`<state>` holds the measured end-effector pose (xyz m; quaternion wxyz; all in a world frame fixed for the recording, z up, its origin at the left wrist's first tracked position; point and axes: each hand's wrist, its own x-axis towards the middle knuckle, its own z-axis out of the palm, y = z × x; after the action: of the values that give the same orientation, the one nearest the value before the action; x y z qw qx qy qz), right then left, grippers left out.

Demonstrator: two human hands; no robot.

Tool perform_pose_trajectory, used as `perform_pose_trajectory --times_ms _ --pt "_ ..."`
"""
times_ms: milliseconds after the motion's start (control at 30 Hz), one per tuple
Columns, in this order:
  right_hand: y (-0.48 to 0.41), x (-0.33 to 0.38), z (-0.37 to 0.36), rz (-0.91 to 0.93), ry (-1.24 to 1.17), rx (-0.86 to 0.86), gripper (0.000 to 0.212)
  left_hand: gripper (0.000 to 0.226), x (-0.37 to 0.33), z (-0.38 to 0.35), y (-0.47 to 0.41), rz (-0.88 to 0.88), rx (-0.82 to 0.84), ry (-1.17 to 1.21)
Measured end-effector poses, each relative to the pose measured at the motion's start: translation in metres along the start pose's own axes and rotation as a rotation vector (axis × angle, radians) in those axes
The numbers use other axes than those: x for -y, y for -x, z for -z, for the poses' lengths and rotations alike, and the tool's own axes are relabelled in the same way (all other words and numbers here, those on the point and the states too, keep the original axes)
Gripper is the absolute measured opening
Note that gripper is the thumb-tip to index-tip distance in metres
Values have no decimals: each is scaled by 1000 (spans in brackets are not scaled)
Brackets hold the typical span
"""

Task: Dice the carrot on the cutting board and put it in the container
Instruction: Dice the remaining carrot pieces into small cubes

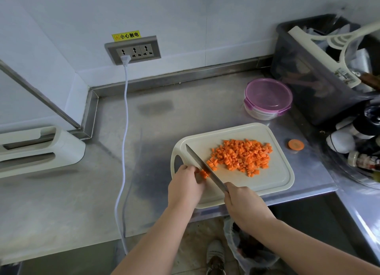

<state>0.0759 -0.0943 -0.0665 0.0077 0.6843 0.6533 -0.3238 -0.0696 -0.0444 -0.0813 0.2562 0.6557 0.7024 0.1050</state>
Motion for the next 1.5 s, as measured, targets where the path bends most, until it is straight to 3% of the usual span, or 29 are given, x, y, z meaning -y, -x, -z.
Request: perform_pose_trajectory --times_ms 700,1233,1367,1500 --pt "-8 7 -6 -51 125 89 34 18 1 -3 -11 1 17 -41" --pt "-23 -16 26 -80 24 23 21 16 -18 -14 -33 -18 75 -28" --pt "-21 -23 39 -45 -22 -31 13 15 -29 -22 -45 -79 102 23" --pt "-21 -31 54 -48 -84 -80 23 10 -30 -25 -51 -78 161 248"
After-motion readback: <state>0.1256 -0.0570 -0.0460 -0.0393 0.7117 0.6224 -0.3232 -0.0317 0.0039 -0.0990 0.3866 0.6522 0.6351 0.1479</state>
